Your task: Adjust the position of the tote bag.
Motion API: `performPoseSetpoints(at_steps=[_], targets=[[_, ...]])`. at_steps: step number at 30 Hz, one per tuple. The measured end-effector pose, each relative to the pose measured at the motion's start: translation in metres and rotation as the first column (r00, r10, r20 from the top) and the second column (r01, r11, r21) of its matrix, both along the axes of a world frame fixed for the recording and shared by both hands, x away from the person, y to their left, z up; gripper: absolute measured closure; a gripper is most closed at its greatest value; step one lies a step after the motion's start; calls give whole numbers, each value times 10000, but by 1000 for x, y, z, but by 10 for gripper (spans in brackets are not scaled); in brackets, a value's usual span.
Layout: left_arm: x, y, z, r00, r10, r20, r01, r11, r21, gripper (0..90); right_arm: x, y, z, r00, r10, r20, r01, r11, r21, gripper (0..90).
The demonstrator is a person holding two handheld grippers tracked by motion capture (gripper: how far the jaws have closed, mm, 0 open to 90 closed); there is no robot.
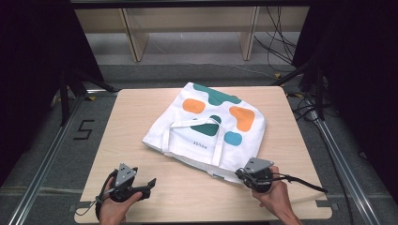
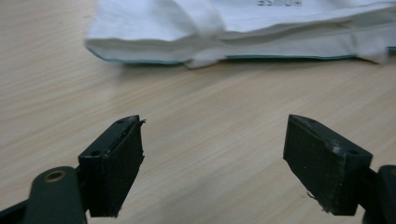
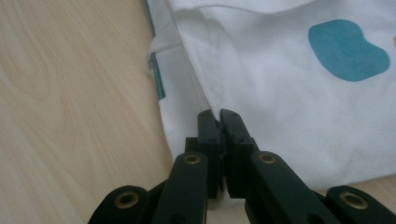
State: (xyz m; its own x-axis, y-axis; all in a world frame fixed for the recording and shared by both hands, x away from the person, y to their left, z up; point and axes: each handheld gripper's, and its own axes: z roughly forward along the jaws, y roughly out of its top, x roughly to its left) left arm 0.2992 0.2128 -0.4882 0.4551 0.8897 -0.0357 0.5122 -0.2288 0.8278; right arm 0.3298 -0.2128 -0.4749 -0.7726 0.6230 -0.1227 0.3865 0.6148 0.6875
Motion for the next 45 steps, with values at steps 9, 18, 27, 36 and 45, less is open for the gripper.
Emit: performPoseSetpoints(at_steps=[9,18,27,36,45], targets=[[18,4,-5,9988,473,-121,-469,9982,376,212,-6,-48,8,9964,-812,257,795,9948,639,883],[53,-21,-17,9997,-39,-228,68,9915,1300,271,-5,-63,10,9952,-938,294,908,9918,898,883],[74,-29,-23,9999,-104,-12,105,9936,1121,369,-4,-64,10,9956,-883,318,852,9924,886,882],[89,-35,-24,9978,-464,470,401,9910,1278,711,-2,-63,6,9970,-712,305,687,9947,762,877],[50,-39,-7,9767,-2146,5,2091,9524,2217,805,1,-74,7,9929,-1045,572,1020,9938,447,877]])
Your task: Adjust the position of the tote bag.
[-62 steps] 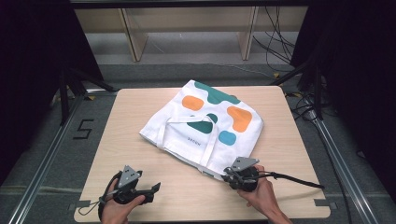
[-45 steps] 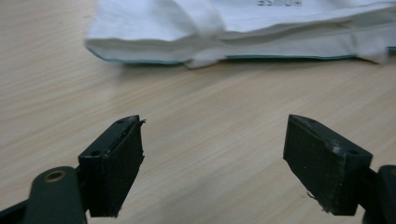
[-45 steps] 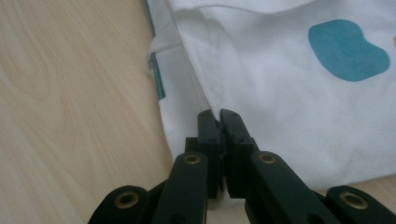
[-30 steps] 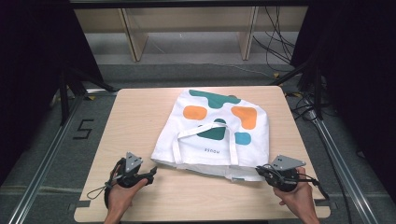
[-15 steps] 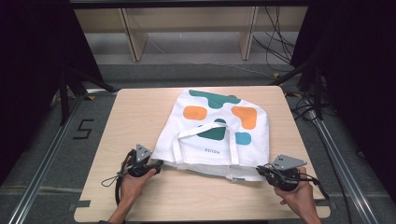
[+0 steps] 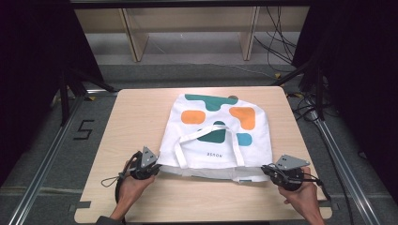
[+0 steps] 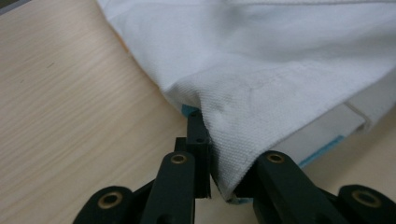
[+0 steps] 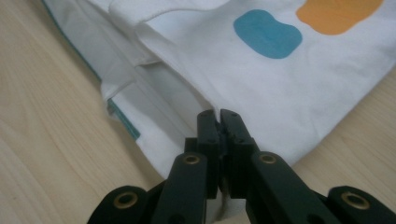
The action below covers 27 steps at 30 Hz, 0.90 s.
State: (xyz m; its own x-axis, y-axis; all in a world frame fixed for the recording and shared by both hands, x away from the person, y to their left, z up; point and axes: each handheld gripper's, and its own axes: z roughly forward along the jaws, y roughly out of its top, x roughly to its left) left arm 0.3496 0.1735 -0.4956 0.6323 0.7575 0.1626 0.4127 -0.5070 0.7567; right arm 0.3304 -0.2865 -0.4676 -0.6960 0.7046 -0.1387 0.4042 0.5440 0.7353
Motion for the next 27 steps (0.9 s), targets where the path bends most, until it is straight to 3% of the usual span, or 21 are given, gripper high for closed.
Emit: performPoseSetpoints(at_steps=[1,3,4,6,9,14,17,18,19,20,22,23,27], targets=[[-7,-2,0,9999,-89,66,90,9999,-112,803,-1,-1,0,9999,-147,-65,147,9999,25,877],[-23,-2,2,9991,-420,-22,420,9991,61,802,-1,-3,0,9998,-152,-96,152,9999,14,877],[-27,1,4,9956,-931,143,923,9945,488,801,-1,-4,0,9999,-54,-131,54,10000,34,877],[-34,2,4,9955,-946,102,940,9946,447,800,-2,-5,1,10000,-30,-32,30,10000,-4,877],[-58,4,7,9937,-1117,61,1113,9927,467,795,-11,-4,3,9997,129,-183,-126,9998,167,877],[-75,1,3,9907,-1350,-143,1355,9893,532,789,-21,-6,2,9994,331,-131,-331,9995,14,857],[-74,1,3,9906,-1361,-132,1366,9892,529,784,-21,-6,-1,9990,390,-218,-392,9992,-68,783],[-73,0,3,9913,-1309,-139,1314,9904,426,781,-21,-7,-4,9992,300,-246,-302,9995,-58,691],[-72,0,2,9912,-1323,-80,1325,9906,352,775,-20,-7,-8,9994,-49,-331,43,9998,-183,635],[-71,2,3,9911,-1325,-141,1330,9904,389,764,-19,-4,-14,9975,53,-703,-103,9975,-699,564],[-71,2,3,9919,-1269,-117,1271,9916,222,753,-19,-2,-16,9976,99,-683,-159,9960,-877,552],[-71,3,5,9916,-1288,-103,1289,9915,191,744,-18,1,-22,9976,137,-684,-229,9906,-1352,538],[-71,5,8,9924,-1230,-36,1230,9924,-37,734,-17,1,-23,9991,-4,-415,-64,9865,-1633,531]])
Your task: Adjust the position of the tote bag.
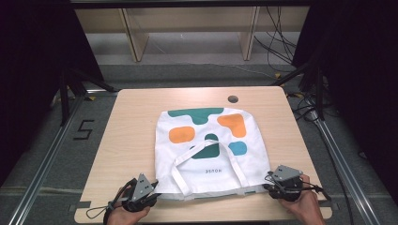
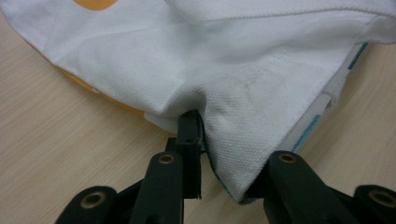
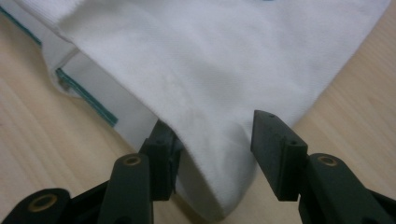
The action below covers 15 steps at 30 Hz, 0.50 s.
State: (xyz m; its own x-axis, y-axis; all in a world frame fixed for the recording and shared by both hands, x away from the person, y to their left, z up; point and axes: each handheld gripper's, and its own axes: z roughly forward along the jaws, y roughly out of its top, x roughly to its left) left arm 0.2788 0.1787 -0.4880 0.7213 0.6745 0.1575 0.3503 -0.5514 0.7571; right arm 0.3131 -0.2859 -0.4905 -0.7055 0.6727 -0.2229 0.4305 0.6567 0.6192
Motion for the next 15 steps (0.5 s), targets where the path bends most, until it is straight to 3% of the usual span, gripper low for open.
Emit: performPoseSetpoints(at_steps=[1,2,3,5,6,7,8,9,10,15], targets=[[0,1,2,9999,27,109,-28,10000,59,734,0,0,0,9998,-59,169,63,9997,-228,511],[0,0,2,9999,92,131,-89,9997,-236,732,0,1,-1,9990,-54,433,77,9986,-517,512],[1,1,3,9997,-87,233,87,10000,-12,729,-1,2,-1,9984,-7,568,42,9981,-612,530],[1,0,2,9996,-60,283,60,10000,-3,724,0,2,-1,9969,-71,788,117,9983,-577,591],[0,0,2,9997,-49,244,50,10000,-20,715,2,1,0,9950,-13,994,63,9987,-505,660],[1,0,2,9998,-3,223,3,10000,-5,696,2,0,2,9971,-4,764,27,9996,-293,720],[1,-1,2,9997,83,245,-81,9999,-94,676,4,-1,3,9955,239,920,-217,9994,-256,767],[1,-1,2,9997,83,245,-81,9999,-94,646,4,-1,3,9955,239,920,-217,9994,-256,767],[1,-2,2,9994,254,218,-251,9996,-109,632,2,1,9,9950,25,997,-39,9999,132,862],[6,-10,-3,10000,90,12,-90,9993,372,546,4,-2,16,9963,-198,837,113,9948,1011,876]])
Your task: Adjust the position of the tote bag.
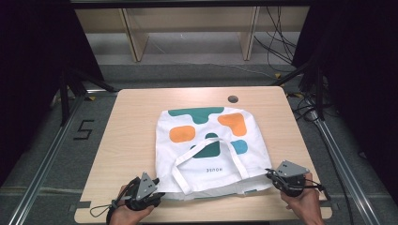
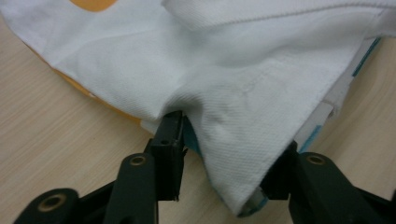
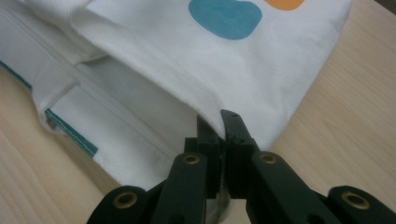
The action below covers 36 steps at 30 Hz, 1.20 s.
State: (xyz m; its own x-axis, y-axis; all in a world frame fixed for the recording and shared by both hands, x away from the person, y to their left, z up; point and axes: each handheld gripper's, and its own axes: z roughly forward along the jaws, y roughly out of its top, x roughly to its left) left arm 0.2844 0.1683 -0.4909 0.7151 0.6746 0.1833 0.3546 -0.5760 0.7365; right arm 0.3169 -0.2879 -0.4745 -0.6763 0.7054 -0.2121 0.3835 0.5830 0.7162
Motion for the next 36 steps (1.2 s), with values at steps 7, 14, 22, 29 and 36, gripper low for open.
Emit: performPoseSetpoints(at_steps=[7,14,22,29,36], targets=[[11,1,-6,9997,251,55,-253,9986,473,741,1,1,1,10000,54,-41,-53,9998,208,836],[7,0,-1,9998,159,-115,-153,9988,461,797,0,0,-5,9993,117,-368,-126,9996,-236,855],[5,3,17,9998,-123,146,120,9997,211,796,2,-6,7,9997,25,-242,-11,9984,571,879],[6,5,36,9991,-239,357,249,9993,-275,795,-1,-12,30,9999,-60,129,40,9880,1546,881],[4,6,44,9982,-335,494,358,9983,-464,796,0,-14,37,9998,9,191,-44,9837,1796,881]])
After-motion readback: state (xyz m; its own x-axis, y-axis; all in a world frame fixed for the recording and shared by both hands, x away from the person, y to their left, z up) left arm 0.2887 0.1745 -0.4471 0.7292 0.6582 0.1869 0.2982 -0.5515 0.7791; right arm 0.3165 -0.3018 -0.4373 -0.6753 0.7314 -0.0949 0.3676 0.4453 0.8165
